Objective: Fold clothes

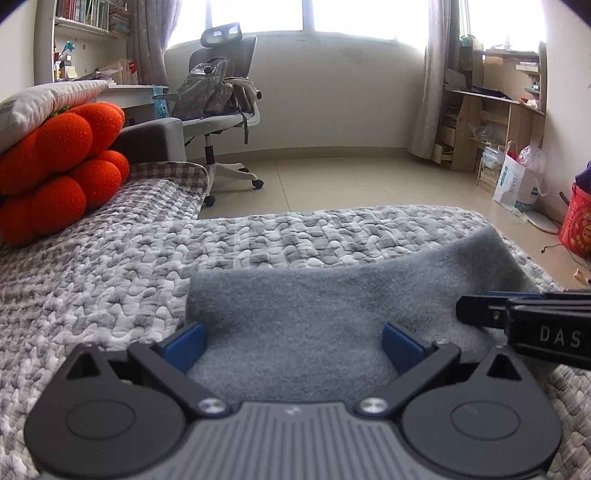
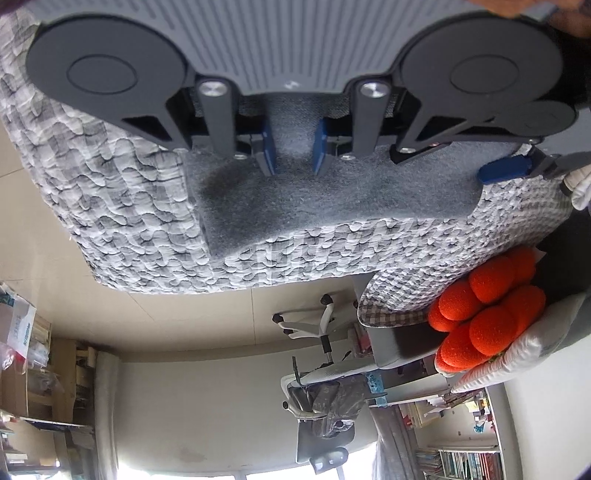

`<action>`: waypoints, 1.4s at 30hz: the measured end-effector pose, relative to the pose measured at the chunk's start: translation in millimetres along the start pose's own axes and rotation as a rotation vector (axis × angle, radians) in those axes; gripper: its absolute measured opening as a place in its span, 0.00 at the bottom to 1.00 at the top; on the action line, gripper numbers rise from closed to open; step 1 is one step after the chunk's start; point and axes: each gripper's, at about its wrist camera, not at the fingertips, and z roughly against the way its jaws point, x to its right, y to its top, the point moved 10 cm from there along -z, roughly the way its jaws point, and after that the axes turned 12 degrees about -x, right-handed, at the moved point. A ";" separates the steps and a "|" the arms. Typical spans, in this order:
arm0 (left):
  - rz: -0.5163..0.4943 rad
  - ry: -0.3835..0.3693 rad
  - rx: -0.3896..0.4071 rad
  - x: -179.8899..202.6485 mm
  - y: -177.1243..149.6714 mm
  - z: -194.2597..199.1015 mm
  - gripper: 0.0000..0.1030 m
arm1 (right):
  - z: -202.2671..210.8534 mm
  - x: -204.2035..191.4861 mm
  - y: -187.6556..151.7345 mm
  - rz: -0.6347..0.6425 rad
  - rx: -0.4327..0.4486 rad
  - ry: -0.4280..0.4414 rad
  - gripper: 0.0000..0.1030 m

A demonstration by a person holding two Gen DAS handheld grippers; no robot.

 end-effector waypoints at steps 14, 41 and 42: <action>0.023 0.008 0.041 1.2 5.4 5.3 0.98 | 1.7 1.3 1.4 0.021 -0.005 0.003 0.25; 0.063 -0.024 -0.022 -1.7 -1.5 -1.8 0.99 | -14.6 -28.3 20.6 0.163 -0.022 0.082 0.30; 0.063 -0.023 -0.022 -1.6 -1.7 -2.0 0.99 | -20.4 -29.5 20.2 0.165 -0.037 0.073 0.30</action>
